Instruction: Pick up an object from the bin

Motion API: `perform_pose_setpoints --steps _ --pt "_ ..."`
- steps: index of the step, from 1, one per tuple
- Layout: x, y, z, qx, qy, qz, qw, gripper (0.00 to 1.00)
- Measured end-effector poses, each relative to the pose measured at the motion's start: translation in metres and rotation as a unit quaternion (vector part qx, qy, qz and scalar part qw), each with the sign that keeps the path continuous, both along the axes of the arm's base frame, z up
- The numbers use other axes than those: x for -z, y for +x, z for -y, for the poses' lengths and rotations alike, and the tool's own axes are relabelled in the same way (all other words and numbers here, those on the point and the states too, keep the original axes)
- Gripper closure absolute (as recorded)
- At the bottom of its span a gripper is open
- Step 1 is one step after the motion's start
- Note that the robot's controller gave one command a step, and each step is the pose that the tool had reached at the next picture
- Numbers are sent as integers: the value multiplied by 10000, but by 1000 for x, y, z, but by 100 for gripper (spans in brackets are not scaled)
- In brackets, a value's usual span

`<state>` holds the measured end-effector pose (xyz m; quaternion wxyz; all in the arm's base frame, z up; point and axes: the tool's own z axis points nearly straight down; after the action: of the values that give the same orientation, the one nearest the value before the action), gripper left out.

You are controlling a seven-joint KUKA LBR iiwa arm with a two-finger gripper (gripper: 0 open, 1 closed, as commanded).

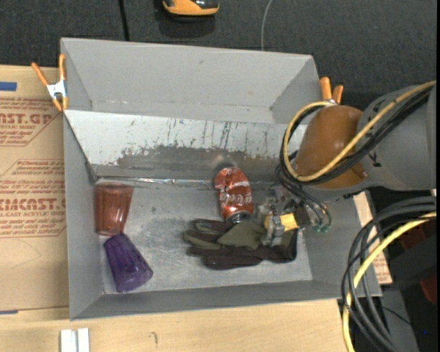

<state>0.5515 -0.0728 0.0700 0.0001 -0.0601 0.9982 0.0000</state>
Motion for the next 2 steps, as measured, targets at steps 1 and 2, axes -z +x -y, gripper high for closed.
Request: perform_pose_setpoints --steps 1,2 --pt "-47 -12 -11 1 0 -20 10000 100" --pt "-75 -1 -7 -40 -5 28 10000 100"
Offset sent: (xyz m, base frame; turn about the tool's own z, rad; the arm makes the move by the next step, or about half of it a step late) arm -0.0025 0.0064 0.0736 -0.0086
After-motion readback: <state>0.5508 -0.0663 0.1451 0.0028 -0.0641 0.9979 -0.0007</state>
